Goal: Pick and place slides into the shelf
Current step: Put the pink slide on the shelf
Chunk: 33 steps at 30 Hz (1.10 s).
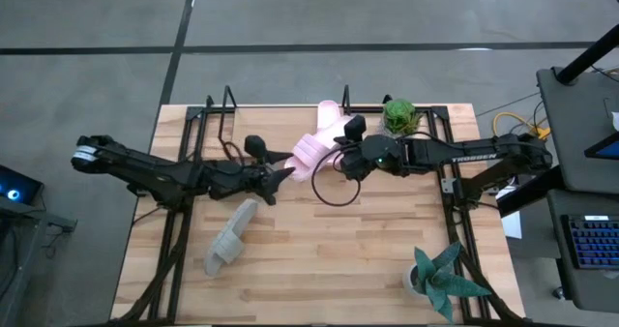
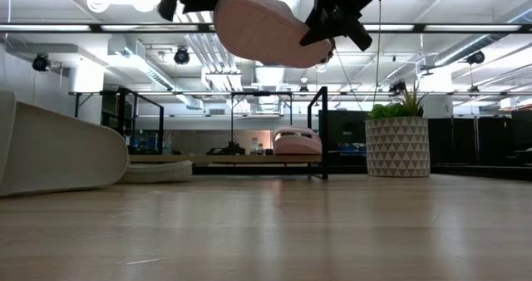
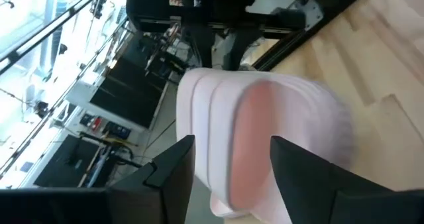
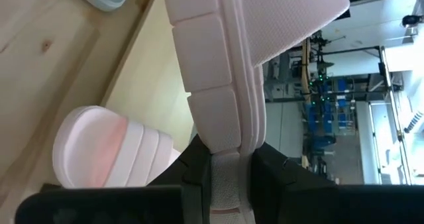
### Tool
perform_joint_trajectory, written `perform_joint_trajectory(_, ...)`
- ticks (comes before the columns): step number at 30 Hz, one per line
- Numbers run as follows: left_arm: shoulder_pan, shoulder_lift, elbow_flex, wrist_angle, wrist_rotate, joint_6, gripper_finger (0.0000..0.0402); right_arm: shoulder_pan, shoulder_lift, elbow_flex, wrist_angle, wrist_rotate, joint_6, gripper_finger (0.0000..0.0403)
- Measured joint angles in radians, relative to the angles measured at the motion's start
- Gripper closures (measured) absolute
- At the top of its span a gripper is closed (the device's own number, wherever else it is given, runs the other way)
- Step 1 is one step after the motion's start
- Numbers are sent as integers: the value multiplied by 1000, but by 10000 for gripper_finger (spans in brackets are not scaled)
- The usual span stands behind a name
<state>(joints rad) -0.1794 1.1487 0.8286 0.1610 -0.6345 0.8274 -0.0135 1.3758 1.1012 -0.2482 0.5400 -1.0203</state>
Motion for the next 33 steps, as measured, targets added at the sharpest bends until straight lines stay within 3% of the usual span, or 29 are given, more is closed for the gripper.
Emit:
perform_joint_trajectory(12, 55, 167, 138, -24, -3, 51, 221, 0, 2, -6, -4, 4, 13, 348)
perform_joint_trajectory(20, 82, 181, 145, -18, -26, 53, 228, -1, 2, -6, -4, 6, 12, 350)
perform_joint_trajectory(25, 91, 178, 144, -14, -27, 51, 273, -2, 2, -6, -5, -8, 25, 350)
perform_joint_trajectory(33, 94, 178, 144, -13, -33, 52, 377, -1, 2, -6, -2, -14, 26, 350)
